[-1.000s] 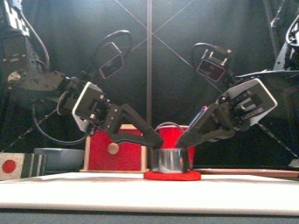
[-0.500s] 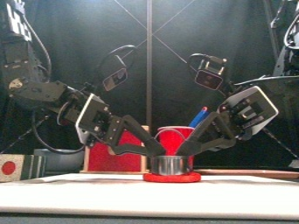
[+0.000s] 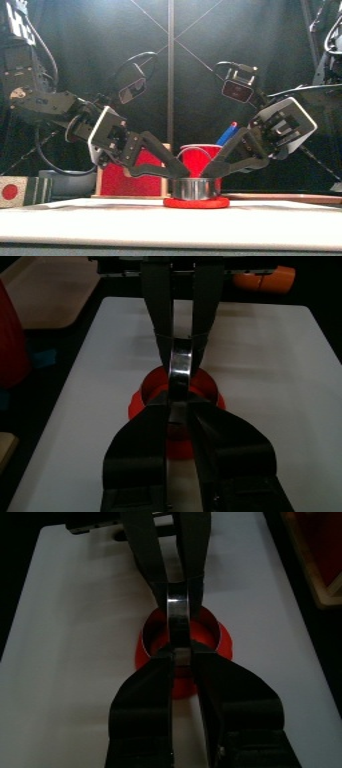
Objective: Get the cutter from the drawer then cut the dough then place the extra dough in the bowl
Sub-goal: Cut the dough
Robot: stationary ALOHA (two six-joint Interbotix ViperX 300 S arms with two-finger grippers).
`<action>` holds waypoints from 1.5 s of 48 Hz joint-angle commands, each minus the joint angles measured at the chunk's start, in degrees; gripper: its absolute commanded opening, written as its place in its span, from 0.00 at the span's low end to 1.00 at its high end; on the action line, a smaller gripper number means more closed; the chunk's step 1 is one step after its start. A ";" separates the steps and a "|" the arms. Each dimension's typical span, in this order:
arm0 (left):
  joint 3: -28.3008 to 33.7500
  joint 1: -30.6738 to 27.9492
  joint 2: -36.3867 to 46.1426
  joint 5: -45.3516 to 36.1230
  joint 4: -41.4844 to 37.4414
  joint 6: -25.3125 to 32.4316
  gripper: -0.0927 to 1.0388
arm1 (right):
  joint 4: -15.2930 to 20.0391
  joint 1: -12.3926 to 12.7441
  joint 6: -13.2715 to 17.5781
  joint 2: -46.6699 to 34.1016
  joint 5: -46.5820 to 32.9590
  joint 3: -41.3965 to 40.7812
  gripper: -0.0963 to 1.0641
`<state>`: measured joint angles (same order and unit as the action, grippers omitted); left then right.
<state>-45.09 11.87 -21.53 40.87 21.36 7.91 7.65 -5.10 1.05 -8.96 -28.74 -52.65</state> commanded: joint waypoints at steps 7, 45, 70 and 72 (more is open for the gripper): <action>0.09 -0.97 4.66 -2.72 -2.72 -0.35 0.61 | 0.70 0.26 0.18 1.32 6.59 3.78 0.56; -9.40 -1.76 15.29 5.98 -2.55 6.06 0.59 | -1.14 3.08 0.35 7.73 30.41 15.64 0.79; -2.11 -1.76 4.22 -0.88 -2.99 6.33 0.54 | -4.13 3.08 0.79 7.21 39.99 20.04 0.79; -2.20 -1.76 4.22 -2.02 -2.90 6.33 0.54 | -4.31 3.08 0.79 7.21 39.99 20.04 0.79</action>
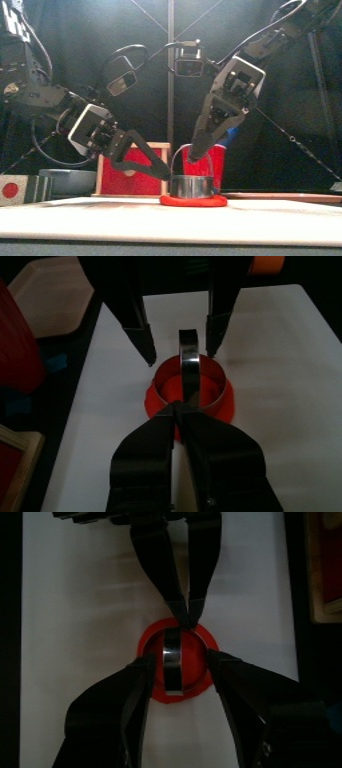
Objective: Get the cutter from the drawer then cut the dough then place the extra dough in the bowl
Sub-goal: Cut the dough
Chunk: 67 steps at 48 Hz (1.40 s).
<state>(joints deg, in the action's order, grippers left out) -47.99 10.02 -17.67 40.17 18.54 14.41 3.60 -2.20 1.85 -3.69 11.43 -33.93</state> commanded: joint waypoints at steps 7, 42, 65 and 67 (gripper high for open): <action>0.88 0.44 0.35 -2.64 -0.18 -0.18 0.54 | -0.26 0.18 0.00 1.93 1.05 1.49 0.79; 2.11 0.44 1.23 -2.55 -0.62 0.44 0.52 | -0.26 0.18 0.09 1.14 1.41 1.93 0.79; 3.16 0.44 -1.23 -3.16 -0.62 0.44 0.52 | -0.26 -0.18 0.09 0.18 5.01 3.69 0.78; 3.16 0.44 -1.23 -3.16 -0.53 0.35 0.52 | -0.26 -0.09 0.09 0.00 4.92 3.78 0.78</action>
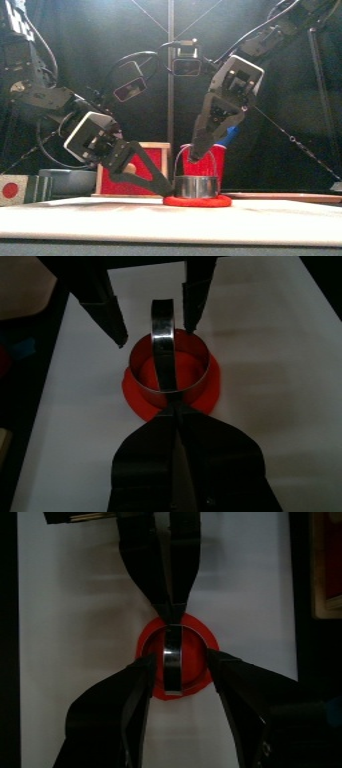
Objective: Get the cutter from the drawer then cut the dough then place the extra dough in the bowl
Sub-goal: Cut the dough
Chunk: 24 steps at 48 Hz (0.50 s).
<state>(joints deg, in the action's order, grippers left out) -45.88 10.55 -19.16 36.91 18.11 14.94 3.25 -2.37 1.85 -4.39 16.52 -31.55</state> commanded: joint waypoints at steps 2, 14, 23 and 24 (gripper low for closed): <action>0.97 -0.09 0.26 0.09 -0.18 -0.18 0.52 | 0.09 0.09 0.09 0.62 -0.09 1.49 0.77; 0.79 0.00 0.26 0.18 -0.09 -0.18 0.52 | -0.18 0.35 0.00 0.79 1.05 1.58 0.58; 0.79 0.00 0.18 0.09 -0.09 -0.18 0.52 | -0.62 0.18 0.09 1.85 2.29 2.37 0.50; 0.70 0.00 0.18 0.09 -0.09 -0.18 0.52 | -0.62 0.00 0.00 2.20 2.29 2.64 0.50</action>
<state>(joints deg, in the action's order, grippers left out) -45.79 10.55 -19.34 36.91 18.11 14.77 2.64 -2.29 1.85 -4.75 18.90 -30.59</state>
